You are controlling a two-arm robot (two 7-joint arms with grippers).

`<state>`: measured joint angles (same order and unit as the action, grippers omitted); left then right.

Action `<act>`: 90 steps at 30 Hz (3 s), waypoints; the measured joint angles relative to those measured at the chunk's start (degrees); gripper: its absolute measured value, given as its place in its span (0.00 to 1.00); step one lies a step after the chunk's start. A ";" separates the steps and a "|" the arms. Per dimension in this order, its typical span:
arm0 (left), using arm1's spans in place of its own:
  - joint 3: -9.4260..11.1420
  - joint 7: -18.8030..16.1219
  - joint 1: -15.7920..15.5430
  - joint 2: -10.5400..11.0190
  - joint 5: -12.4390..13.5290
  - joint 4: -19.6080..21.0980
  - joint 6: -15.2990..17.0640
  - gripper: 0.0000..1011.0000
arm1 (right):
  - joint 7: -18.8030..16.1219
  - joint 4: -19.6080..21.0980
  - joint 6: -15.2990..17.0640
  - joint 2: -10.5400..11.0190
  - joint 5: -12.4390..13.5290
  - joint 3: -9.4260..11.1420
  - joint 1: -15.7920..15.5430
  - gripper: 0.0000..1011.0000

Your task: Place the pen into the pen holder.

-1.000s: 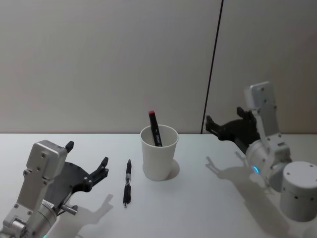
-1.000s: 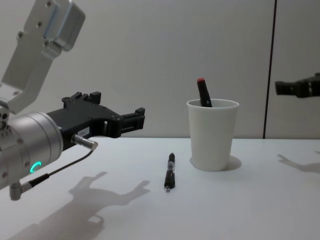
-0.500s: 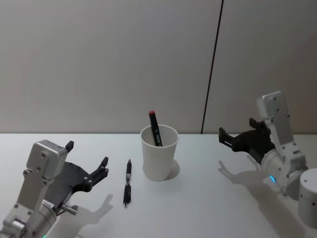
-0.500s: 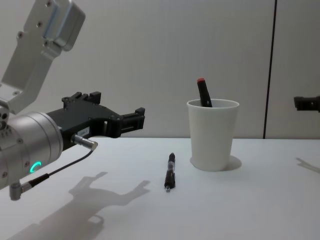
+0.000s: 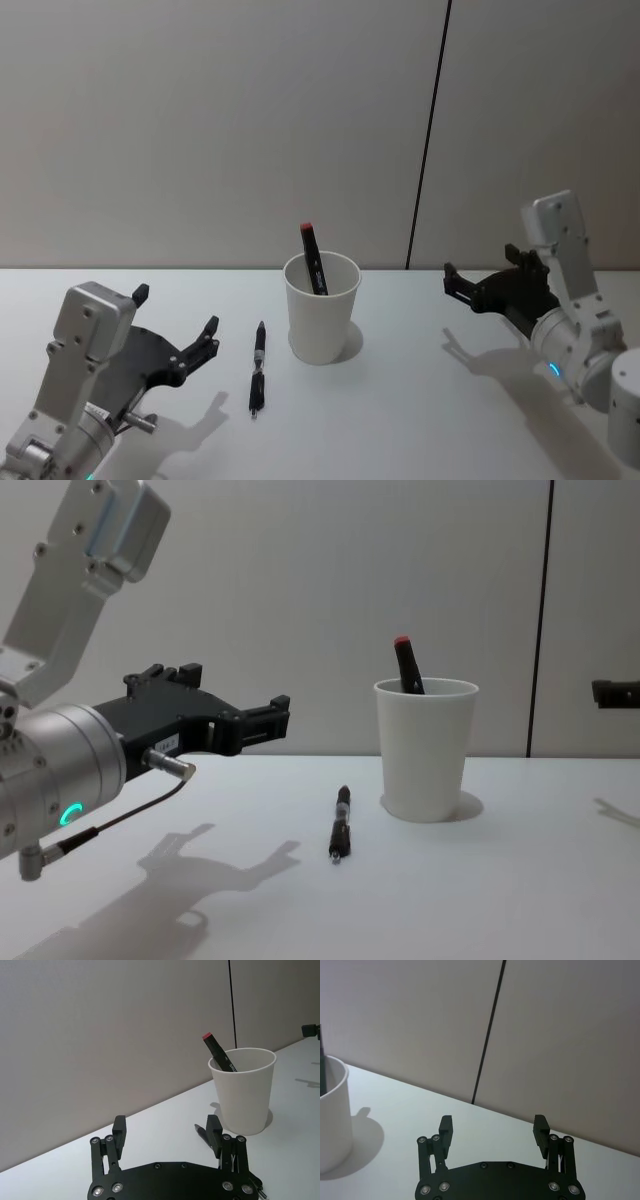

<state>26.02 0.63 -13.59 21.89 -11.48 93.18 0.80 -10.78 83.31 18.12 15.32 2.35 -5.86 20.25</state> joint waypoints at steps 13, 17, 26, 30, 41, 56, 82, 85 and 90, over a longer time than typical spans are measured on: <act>0.00 0.00 0.00 0.00 0.00 0.00 0.00 0.99 | 2.16 5.46 -4.93 1.25 4.24 -2.16 -6.43 0.99; 0.00 0.00 0.00 0.00 0.00 0.00 0.00 0.99 | 2.73 6.90 -6.27 1.56 5.45 -2.75 -8.11 0.99; -0.01 0.02 0.00 0.00 0.00 0.00 0.00 0.99 | 4.38 11.20 -10.08 2.53 8.77 -4.44 -13.15 0.99; -0.08 0.24 -0.15 -0.02 -0.02 0.00 0.29 0.99 | 5.18 13.25 -11.94 2.99 10.43 -5.29 -15.61 0.99; -0.41 2.99 -2.04 -0.47 -1.81 -0.71 3.31 0.99 | 6.74 17.36 -15.64 3.91 13.66 -6.90 -20.42 0.99; -0.57 5.17 -5.18 -3.23 -4.18 -3.46 8.97 0.99 | 6.97 17.92 -16.17 4.03 14.12 -7.11 -21.09 0.99; -0.34 5.53 -10.05 -7.74 -5.68 -8.41 22.67 0.99 | 6.95 17.92 -16.17 4.01 14.11 -7.08 -21.09 0.99; -0.30 5.71 -10.24 -7.97 -5.70 -8.78 23.08 0.99 | 6.95 17.92 -16.17 4.01 14.11 -7.08 -21.09 0.99; -0.20 6.07 -10.63 -8.66 -5.73 -9.78 23.63 0.99 | 6.95 17.92 -16.17 4.01 14.11 -7.08 -21.09 0.99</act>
<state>25.82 6.70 -24.22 13.24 -17.22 83.39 24.43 -3.83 101.23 1.95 19.33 16.46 -12.94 -0.84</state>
